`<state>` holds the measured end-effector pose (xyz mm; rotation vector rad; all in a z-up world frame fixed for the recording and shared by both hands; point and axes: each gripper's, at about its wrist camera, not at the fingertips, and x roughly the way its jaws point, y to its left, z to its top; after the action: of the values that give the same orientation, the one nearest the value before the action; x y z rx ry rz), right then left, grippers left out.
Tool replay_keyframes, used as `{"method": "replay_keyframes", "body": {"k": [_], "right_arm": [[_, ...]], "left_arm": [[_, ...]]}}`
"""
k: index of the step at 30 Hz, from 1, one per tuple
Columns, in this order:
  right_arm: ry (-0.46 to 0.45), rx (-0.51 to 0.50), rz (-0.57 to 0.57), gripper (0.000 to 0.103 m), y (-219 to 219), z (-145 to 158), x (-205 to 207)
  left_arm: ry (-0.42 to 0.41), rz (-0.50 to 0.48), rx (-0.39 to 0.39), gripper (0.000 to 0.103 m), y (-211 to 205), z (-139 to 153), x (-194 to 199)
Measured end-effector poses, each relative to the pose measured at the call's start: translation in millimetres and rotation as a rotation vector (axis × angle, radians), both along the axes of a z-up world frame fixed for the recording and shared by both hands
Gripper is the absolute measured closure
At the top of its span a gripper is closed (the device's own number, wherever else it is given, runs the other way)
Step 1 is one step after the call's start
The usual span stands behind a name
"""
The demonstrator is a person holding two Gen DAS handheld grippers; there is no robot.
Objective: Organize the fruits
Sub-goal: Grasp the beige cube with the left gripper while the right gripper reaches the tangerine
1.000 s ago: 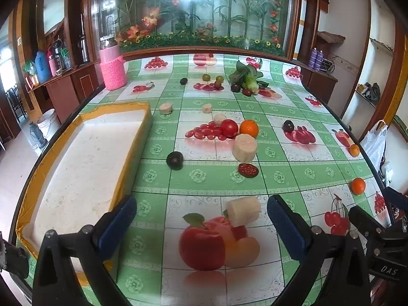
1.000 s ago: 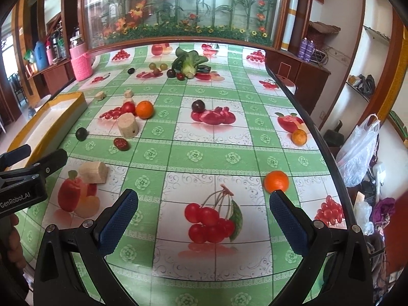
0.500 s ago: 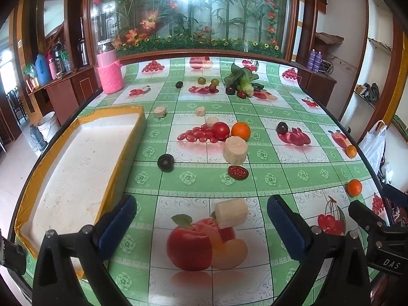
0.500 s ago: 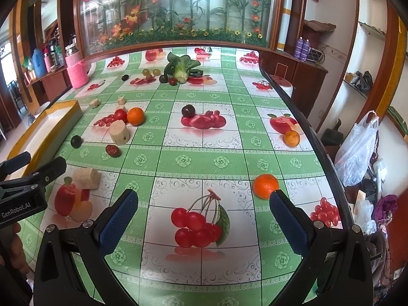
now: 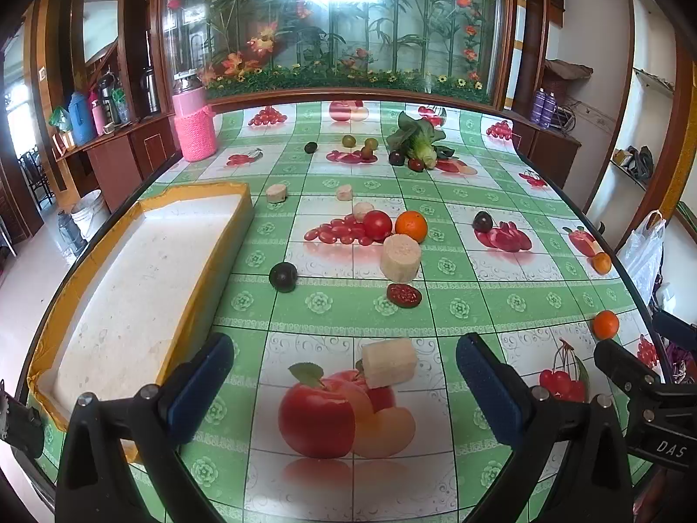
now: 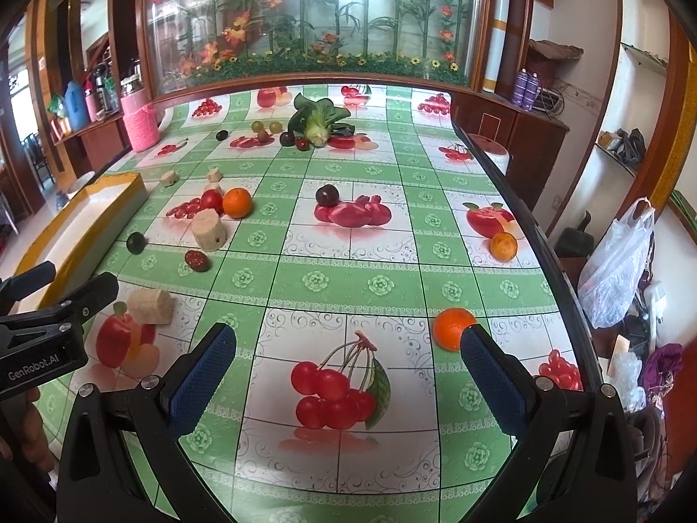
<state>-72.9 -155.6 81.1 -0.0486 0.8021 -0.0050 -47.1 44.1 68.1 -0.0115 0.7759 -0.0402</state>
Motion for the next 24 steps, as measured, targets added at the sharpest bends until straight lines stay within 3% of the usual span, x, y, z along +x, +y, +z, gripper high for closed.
{"method": "replay_keyframes", "body": {"k": [9, 24], "right_arm": [[0.069, -0.042, -0.043, 0.000, -42, -15, 11], [0.163, -0.026, -0.054, 0.000, -73, -47, 37]], "left_arm": [[0.095, -0.003, 0.056, 0.000, 8, -20, 1], [0.208, -0.070, 0.054, 0.000, -20, -39, 18]]}}
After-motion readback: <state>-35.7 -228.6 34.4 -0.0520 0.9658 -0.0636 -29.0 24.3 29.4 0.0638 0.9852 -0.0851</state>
